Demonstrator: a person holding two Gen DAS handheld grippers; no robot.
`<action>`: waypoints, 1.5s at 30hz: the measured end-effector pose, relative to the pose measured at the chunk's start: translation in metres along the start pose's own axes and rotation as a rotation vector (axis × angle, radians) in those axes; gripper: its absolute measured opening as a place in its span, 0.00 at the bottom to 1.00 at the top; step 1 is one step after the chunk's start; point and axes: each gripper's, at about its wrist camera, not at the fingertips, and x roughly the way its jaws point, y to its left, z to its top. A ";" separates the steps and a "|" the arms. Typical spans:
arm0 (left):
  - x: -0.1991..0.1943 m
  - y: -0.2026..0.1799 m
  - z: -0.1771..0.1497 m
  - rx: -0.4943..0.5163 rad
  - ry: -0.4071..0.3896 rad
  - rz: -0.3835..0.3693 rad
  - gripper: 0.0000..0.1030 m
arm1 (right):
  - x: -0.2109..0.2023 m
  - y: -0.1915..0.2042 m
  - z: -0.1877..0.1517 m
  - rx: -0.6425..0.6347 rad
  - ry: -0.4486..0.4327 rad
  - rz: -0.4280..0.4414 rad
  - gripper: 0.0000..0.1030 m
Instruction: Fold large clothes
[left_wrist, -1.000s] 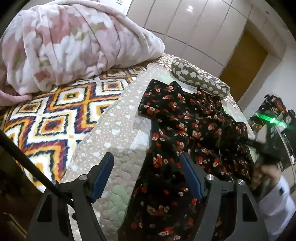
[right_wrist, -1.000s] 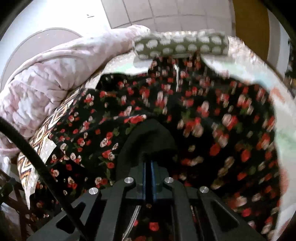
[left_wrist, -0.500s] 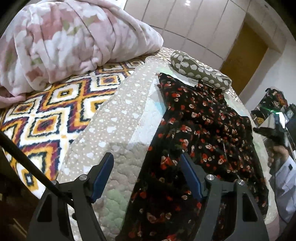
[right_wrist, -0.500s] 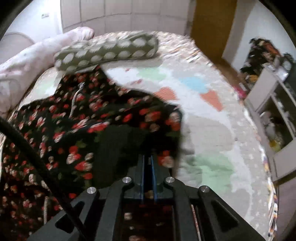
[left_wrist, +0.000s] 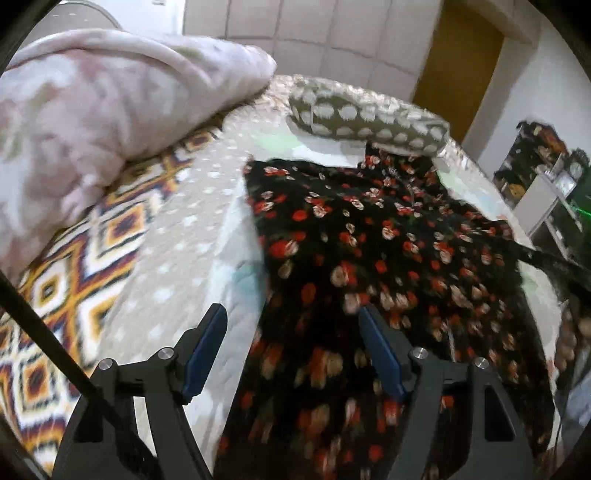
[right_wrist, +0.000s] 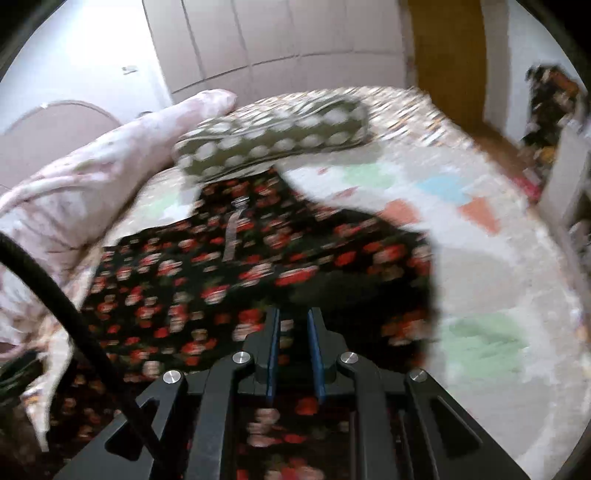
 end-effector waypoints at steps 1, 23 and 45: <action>0.016 -0.001 0.007 -0.002 0.019 0.030 0.71 | 0.007 0.004 -0.001 0.000 0.018 0.028 0.16; -0.045 0.046 -0.038 -0.057 0.061 -0.067 0.72 | -0.047 -0.021 -0.039 0.100 0.029 0.011 0.66; -0.096 0.038 -0.207 -0.136 0.145 -0.351 0.55 | -0.118 -0.095 -0.248 0.378 0.129 0.342 0.64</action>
